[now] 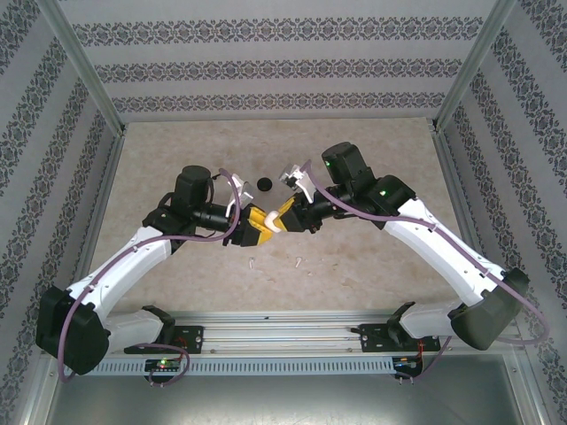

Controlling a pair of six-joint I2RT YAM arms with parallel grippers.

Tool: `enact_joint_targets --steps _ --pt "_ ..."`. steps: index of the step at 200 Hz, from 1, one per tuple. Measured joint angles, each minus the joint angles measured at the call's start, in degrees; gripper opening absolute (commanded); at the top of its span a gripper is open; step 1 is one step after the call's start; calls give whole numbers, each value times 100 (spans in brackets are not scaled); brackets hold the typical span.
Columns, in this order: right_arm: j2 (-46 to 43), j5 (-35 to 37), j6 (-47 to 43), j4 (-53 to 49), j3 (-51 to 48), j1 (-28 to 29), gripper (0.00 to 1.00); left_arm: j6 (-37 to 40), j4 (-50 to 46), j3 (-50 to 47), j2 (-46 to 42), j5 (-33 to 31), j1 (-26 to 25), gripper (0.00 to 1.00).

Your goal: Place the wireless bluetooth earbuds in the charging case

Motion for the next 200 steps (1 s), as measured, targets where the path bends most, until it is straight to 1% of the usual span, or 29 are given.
enact_joint_targets --steps 22,40,79,101,137,150,176,200 --pt "0 -39 0 0 -4 0 14 -2 118 4 0 2 11 45" --pt "0 -61 0 2 -4 7 14 0 164 9 0 0 11 45" --pt "2 -96 0 2 -7 74 14 0 210 11 0 2 11 41" --pt "2 -129 -2 4 -20 74 14 -7 234 13 7 9 11 35" --pt "17 -170 -22 20 -26 74 14 2 249 13 35 151 22 18" --pt "17 -195 -28 9 -26 72 16 0 247 13 46 203 26 13" --pt "31 -223 -44 2 -26 70 19 0 247 13 48 234 28 7" --pt "94 -317 -22 26 -26 22 27 0 247 2 48 214 57 0"
